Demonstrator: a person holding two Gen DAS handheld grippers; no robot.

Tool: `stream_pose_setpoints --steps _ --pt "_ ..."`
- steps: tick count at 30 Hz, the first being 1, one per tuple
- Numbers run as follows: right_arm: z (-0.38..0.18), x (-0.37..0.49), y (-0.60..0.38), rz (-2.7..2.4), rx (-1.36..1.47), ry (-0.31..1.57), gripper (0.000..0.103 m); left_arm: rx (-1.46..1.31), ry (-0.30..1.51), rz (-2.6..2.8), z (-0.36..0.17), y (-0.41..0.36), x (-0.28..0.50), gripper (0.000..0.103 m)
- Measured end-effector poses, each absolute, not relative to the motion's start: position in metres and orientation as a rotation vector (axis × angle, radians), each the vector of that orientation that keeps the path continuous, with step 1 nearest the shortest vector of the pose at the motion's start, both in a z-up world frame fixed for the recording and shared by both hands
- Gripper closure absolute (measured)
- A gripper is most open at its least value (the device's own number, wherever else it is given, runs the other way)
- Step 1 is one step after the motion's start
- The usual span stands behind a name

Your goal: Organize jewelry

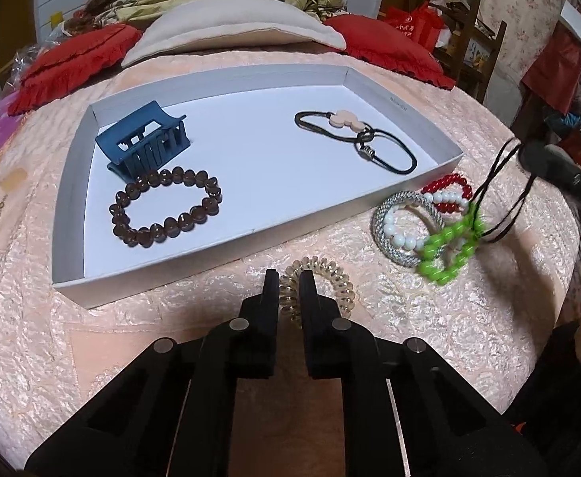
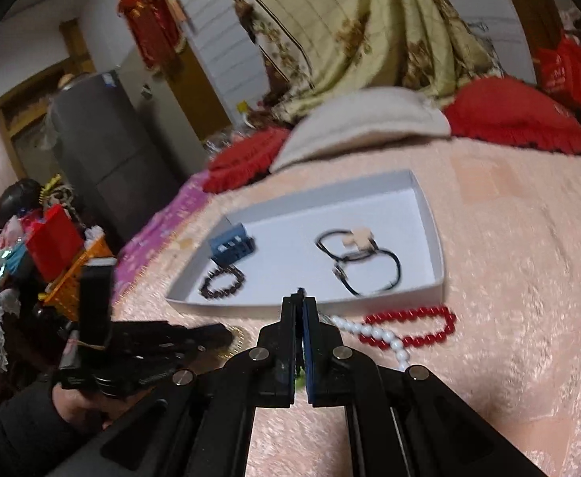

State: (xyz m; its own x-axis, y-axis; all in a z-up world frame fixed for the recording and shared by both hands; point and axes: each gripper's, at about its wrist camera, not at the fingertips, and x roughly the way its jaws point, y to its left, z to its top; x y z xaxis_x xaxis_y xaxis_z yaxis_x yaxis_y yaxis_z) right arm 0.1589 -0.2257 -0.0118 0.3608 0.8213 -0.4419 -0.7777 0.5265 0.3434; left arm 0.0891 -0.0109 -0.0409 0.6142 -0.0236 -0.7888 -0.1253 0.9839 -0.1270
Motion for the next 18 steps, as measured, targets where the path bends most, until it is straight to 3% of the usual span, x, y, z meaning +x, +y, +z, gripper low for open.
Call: stream_pose_setpoints --steps 5,6,7,9,14,18 --pt "-0.007 0.153 -0.224 1.047 0.069 0.588 0.1 -0.166 0.907 0.068 -0.041 -0.012 0.091 0.091" --pt "-0.007 0.153 -0.224 1.044 0.07 0.59 0.1 -0.159 0.908 0.073 -0.041 -0.013 0.092 0.08" --pt "-0.006 0.151 -0.225 1.039 0.07 0.593 0.1 -0.153 0.903 0.074 -0.039 -0.015 0.092 0.061" --pt "-0.007 0.151 -0.225 1.036 0.072 0.596 0.1 -0.137 0.864 0.077 -0.033 -0.018 0.089 0.049" --pt "-0.006 0.151 -0.224 1.039 0.073 0.595 0.1 -0.108 0.749 -0.052 -0.014 -0.037 0.081 0.049" --pt "-0.006 0.152 -0.225 1.044 0.077 0.592 0.1 -0.044 0.778 -0.201 -0.021 -0.066 0.094 0.049"
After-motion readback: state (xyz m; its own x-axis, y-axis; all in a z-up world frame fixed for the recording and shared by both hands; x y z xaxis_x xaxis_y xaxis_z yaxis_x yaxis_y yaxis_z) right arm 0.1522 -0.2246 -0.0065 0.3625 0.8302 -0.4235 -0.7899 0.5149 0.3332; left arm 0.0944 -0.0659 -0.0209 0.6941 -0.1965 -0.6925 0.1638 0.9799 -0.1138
